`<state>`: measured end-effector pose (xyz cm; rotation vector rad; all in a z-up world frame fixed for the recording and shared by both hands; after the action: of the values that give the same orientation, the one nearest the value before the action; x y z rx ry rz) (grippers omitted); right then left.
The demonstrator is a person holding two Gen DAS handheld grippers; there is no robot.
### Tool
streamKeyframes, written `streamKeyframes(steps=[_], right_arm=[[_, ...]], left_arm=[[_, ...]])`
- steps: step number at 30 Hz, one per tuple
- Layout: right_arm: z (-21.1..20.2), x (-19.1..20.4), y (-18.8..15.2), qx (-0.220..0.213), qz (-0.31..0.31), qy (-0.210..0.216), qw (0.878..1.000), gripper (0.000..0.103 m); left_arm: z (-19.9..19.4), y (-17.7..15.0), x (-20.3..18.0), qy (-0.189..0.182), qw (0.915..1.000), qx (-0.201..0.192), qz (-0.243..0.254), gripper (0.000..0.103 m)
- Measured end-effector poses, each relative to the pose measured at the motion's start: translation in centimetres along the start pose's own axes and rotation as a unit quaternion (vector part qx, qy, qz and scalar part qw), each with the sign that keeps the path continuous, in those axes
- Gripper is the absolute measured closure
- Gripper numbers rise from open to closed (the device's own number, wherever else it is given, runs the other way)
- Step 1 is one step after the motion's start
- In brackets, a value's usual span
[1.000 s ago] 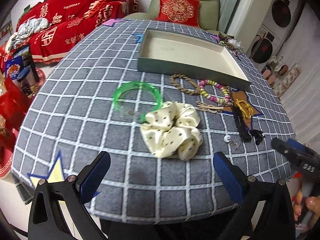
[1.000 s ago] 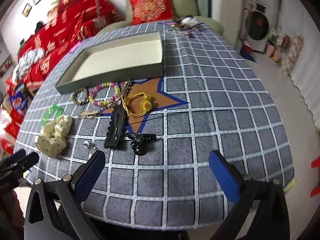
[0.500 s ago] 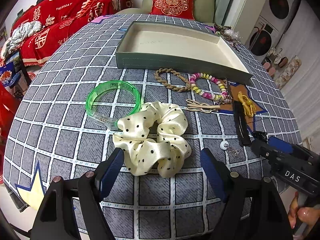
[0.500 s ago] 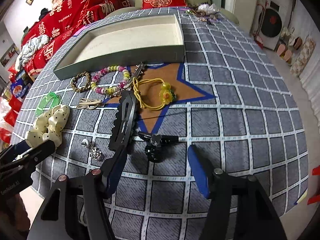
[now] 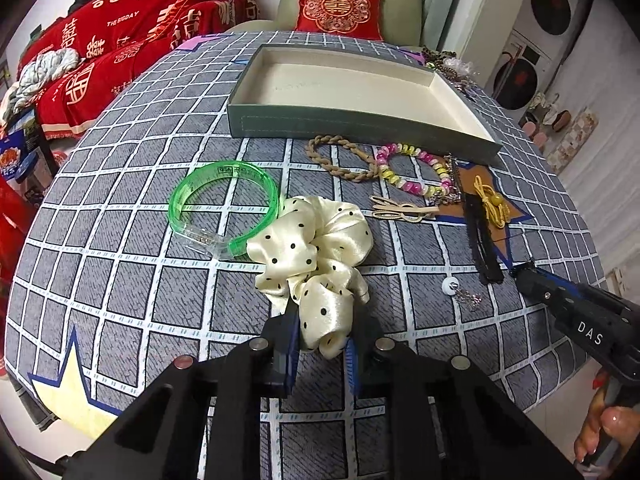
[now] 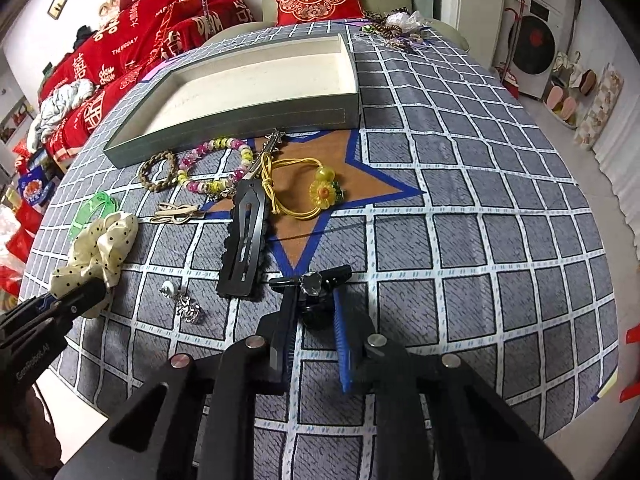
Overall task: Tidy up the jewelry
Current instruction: 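Grasp the cream polka-dot scrunchie with the left gripper while the right grasps the black claw clip, then carry the scrunchie and claw clip into the cream tray and release both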
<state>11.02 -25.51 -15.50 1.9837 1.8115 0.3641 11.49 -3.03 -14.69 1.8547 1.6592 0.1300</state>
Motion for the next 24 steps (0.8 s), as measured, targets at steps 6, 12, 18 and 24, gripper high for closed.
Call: streamKeyframes(steps=[6, 12, 18, 24], right_arm=[[-1.5, -0.5, 0.0, -0.011, 0.009, 0.016, 1.0, 0.084], [-3.8, -0.7, 1.3, -0.031, 0.013, 0.035, 0.999, 0.084], [-5.9, 0.0, 4.8, -0.057, -0.002, 0.05, 0.997, 0.084], [-6.8, 1.7, 9.9, -0.091, -0.043, 0.045, 0.994, 0.084]], left_arm=[[-2.2, -0.1, -0.9, -0.016, 0.9994, -0.02, 0.022, 0.076], [-4.4, 0.9, -1.6, -0.027, 0.9984, -0.036, 0.032, 0.076], [-6.5, 5.2, -2.2, -0.044, 0.9962, -0.058, 0.047, 0.076], [-6.8, 11.0, -1.8, -0.051, 0.9941, -0.079, 0.054, 0.076]])
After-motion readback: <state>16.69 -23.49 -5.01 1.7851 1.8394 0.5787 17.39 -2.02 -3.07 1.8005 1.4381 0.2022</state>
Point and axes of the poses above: each gripper's, at about its wrist camera, not at the fingertips, and z roughly the way its jaws point, x to its left, y to its top, the point moved 6 cm from there along z, roughly the way its jaws point, and after that the axes turned 13 degrees about -y, right-handed, at the moved point
